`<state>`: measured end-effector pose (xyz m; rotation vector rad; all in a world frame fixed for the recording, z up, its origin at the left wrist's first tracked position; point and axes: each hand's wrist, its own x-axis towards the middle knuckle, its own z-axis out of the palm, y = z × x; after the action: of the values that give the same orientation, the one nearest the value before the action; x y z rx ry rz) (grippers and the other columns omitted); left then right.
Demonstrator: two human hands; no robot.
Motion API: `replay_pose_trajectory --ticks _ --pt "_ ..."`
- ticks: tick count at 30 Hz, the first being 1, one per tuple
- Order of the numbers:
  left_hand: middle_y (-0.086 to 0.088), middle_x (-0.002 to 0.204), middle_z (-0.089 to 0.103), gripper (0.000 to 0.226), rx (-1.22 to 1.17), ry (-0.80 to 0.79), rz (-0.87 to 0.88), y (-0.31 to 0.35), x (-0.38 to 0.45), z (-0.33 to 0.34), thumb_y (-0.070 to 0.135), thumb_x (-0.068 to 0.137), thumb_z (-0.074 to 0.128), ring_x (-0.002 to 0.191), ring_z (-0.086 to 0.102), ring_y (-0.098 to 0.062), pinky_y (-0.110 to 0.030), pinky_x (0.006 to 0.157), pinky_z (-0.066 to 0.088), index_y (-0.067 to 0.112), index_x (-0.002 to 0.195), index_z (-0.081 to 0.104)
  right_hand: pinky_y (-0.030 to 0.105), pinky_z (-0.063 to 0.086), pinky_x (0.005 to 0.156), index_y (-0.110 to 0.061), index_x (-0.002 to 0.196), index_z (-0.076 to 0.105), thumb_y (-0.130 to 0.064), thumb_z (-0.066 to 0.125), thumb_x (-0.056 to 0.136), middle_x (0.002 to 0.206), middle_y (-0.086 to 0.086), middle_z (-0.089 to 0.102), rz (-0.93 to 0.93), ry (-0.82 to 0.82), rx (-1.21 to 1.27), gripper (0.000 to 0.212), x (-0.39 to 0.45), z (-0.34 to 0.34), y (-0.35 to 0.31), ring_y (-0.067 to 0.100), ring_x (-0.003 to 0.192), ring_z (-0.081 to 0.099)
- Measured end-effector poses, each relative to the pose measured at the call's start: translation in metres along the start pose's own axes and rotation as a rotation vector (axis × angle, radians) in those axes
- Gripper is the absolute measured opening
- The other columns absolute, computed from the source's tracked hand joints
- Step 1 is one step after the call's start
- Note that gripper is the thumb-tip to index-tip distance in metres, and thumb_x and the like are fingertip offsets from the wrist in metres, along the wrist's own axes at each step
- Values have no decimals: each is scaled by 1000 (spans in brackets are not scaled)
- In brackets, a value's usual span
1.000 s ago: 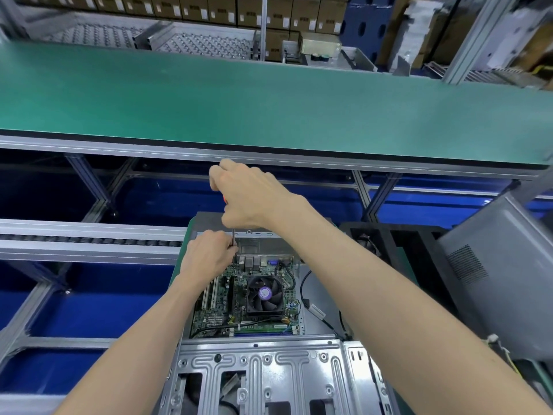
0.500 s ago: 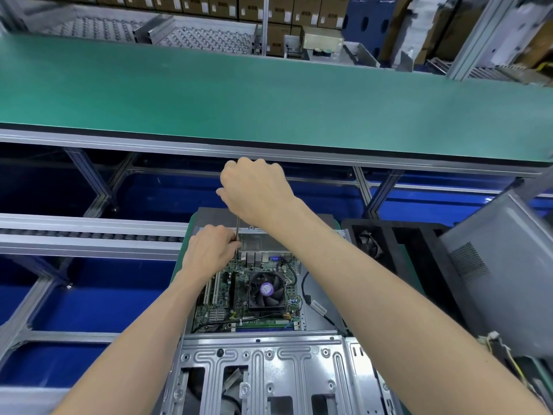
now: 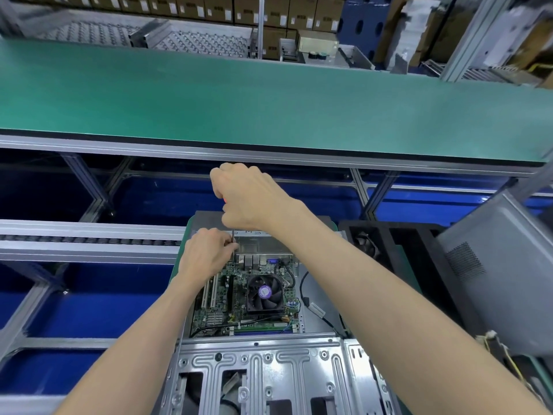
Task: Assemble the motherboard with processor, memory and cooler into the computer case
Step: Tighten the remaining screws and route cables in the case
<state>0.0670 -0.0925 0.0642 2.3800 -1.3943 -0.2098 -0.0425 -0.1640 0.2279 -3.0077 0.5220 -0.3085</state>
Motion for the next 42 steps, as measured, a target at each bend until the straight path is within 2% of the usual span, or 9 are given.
replay_pose_trajectory --ticks 4,10,17,21,25,30,34,39,42 --pt "-2 58 62 31 52 -8 34 0 0 0 36 91 64 64 58 -25 -33 55 47 13 71 71 36 33 61 -14 93 50 -24 58 96 78 -1 36 89 109 -144 13 -1 5 -5 25 72 43" --pt "2 57 54 33 83 -29 33 0 -1 -1 36 94 61 68 56 -26 -36 60 50 12 73 71 33 32 58 -12 96 45 -16 65 79 94 2 48 -17 -47 18 26 2 -2 -1 26 76 46" --pt "6 55 48 33 107 -42 36 2 0 -1 35 95 60 66 52 -24 -34 58 48 15 70 69 35 31 59 -17 92 44 -35 61 92 84 0 40 51 107 -168 25 3 5 -1 25 71 41" --pt "5 52 48 36 102 -27 29 -1 0 0 34 94 60 64 52 -24 -33 54 46 12 66 66 28 21 51 -16 94 41 -17 63 81 93 0 43 -28 2 -13 26 2 0 4 22 70 40" --pt "10 52 45 36 146 -40 70 0 1 2 35 95 57 63 47 -22 -31 53 36 16 67 65 35 29 58 -16 86 38 -30 54 99 68 -4 28 83 134 -230 26 -1 7 2 26 68 40" --pt "6 56 48 35 147 -51 35 0 1 1 35 96 56 65 53 -24 -33 56 43 15 68 65 30 21 52 -16 94 35 -24 64 82 80 -3 36 -6 -5 -51 33 2 -2 3 18 62 34" --pt "6 56 50 35 171 -50 60 1 1 1 35 95 55 64 54 -23 -31 53 39 17 67 65 35 29 59 -14 92 41 -29 56 97 67 -4 27 64 101 -214 22 -2 4 1 23 63 37" --pt "2 61 54 37 158 -41 34 0 0 1 35 95 54 71 56 -25 -35 59 48 18 63 56 33 26 55 -15 94 39 -23 69 78 85 -2 41 -25 25 -86 35 2 1 -2 22 66 39" --pt "4 58 53 37 189 -46 59 0 1 2 35 95 53 65 56 -22 -32 56 44 16 65 62 34 29 59 -14 91 38 -20 63 89 71 -4 32 37 76 -133 26 0 5 0 24 68 42"
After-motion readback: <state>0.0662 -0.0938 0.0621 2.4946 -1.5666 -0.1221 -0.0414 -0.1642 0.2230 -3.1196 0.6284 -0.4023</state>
